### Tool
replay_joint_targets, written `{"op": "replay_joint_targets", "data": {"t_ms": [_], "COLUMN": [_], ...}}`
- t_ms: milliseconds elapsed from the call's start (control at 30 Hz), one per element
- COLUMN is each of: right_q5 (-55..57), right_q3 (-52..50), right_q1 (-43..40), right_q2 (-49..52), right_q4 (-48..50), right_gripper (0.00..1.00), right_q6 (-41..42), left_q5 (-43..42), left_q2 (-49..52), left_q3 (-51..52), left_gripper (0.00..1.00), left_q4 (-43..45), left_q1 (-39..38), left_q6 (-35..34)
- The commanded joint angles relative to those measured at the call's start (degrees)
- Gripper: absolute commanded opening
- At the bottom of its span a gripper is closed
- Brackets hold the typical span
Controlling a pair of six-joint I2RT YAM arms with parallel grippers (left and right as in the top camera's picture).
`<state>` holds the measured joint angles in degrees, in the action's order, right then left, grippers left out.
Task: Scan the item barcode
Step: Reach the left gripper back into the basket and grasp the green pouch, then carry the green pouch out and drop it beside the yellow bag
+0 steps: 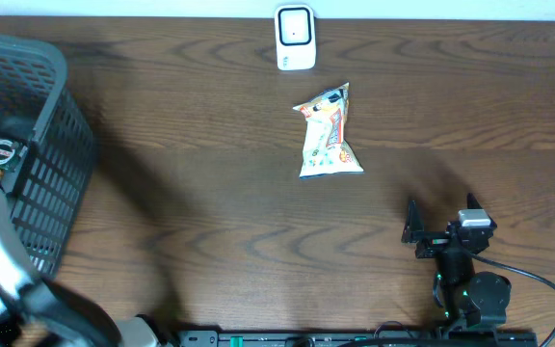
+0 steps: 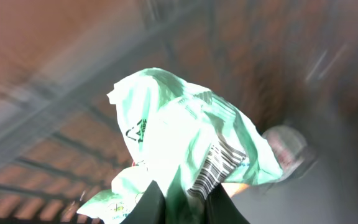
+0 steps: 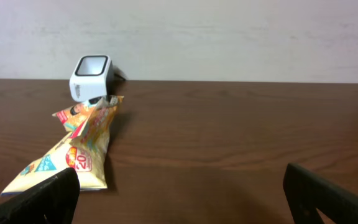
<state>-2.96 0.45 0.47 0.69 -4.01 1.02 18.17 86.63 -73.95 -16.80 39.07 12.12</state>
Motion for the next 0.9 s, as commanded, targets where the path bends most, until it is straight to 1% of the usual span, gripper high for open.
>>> {"op": "replay_joint_targets", "data": {"t_ms": [0, 67, 100, 167, 233, 267, 367, 467, 567, 700, 867], "right_q5": [0.0, 0.0, 0.0, 0.0, 0.0, 0.0, 0.0, 0.0, 0.0, 0.0, 0.0], "right_q3": [-0.1, -0.1, -0.1, -0.1, -0.1, -0.1, -0.1, -0.1, -0.1, -0.1, -0.1], "right_q1": [-0.3, -0.3, -0.3, -0.3, -0.3, -0.3, -0.3, -0.3, -0.3, -0.3, -0.3], "right_q2": [-0.3, -0.3, -0.3, -0.3, -0.3, -0.3, -0.3, -0.3, -0.3, -0.3, -0.3], "right_q4": [-0.2, -0.2, -0.2, -0.2, -0.2, -0.2, -0.2, -0.2, -0.2, -0.2, -0.2], "right_gripper": [0.99, 0.99, 0.99, 0.99, 0.99, 0.99, 0.99, 0.99, 0.99, 0.99, 0.99], "right_q6": [0.6, 0.6, 0.6, 0.6, 0.6, 0.6, 0.6, 0.6, 0.6, 0.6, 0.6], "left_q5": [-0.3, -5.3, -9.1, -15.1, -19.9, -22.8, -23.7, -23.7, -22.8, -20.9, -21.0], "left_q2": [-12.4, -16.9, -19.1, -21.9, -23.7, -23.9, -22.4, -18.6, -10.0, 0.7, 12.9], "left_q3": [-0.7, -0.7, -0.7, -0.7, -0.7, -0.6, -0.6, -0.6, -0.6, -0.6, -0.6], "left_gripper": [0.07, 0.08, 0.07, 0.07, 0.07, 0.07, 0.07, 0.07, 0.07, 0.07, 0.07], "left_q4": [3.7, 5.5, 6.5, 7.5, 7.6, 6.6, 3.9, 3.1, 3.1, 3.7, 5.3], "left_q1": [-7.0, -10.7, -12.9, -16.8, -22.1, -26.3, -33.9, -41.4, -49.9, -55.8, -60.6], "left_q6": [-13.8, -16.4, -18.1, -22.9, -29.9, -34.8, -43.1, -46.4, -46.9, -47.1, -51.9]}}
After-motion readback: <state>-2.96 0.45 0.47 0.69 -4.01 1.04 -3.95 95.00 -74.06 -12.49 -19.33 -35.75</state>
